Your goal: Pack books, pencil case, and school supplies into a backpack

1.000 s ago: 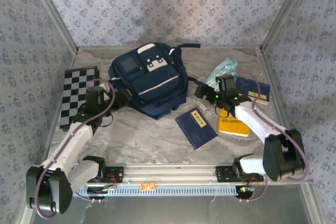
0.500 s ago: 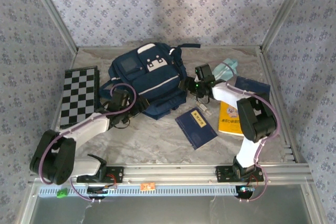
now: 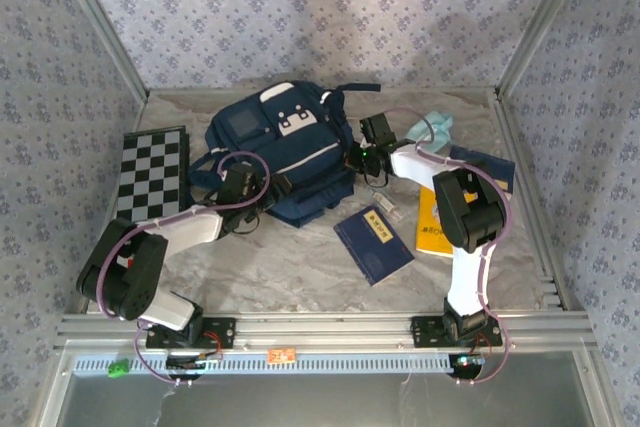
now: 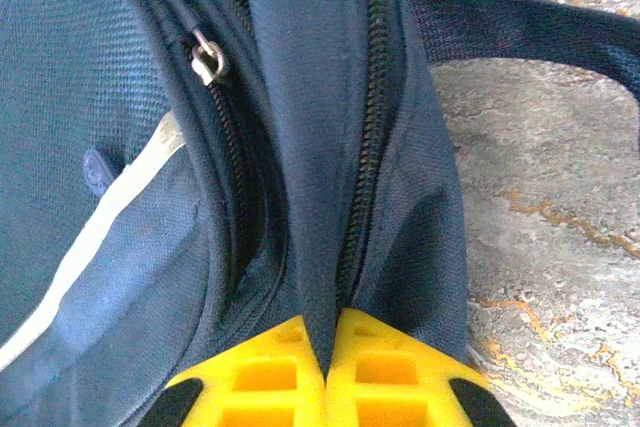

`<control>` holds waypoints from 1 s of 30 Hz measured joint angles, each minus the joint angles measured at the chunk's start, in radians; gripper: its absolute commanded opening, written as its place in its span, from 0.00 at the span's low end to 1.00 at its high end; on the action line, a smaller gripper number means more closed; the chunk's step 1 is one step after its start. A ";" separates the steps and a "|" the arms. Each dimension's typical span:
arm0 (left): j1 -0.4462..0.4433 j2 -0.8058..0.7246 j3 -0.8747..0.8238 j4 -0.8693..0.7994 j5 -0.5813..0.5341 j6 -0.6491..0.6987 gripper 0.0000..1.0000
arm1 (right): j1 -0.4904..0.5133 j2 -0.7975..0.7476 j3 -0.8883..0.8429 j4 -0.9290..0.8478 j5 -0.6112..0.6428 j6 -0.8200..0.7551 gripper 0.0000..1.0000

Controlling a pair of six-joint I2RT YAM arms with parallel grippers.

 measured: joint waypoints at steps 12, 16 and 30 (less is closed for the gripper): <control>0.202 0.005 0.065 -0.005 0.034 0.038 0.96 | 0.158 -0.282 -0.151 -0.018 0.048 0.057 0.00; 0.296 0.015 0.121 -0.015 0.077 0.100 0.97 | 0.296 -0.296 -0.198 0.003 0.114 0.133 0.04; 0.464 0.089 0.317 -0.192 0.236 0.279 0.97 | 0.479 -0.238 -0.106 0.047 0.209 0.168 0.63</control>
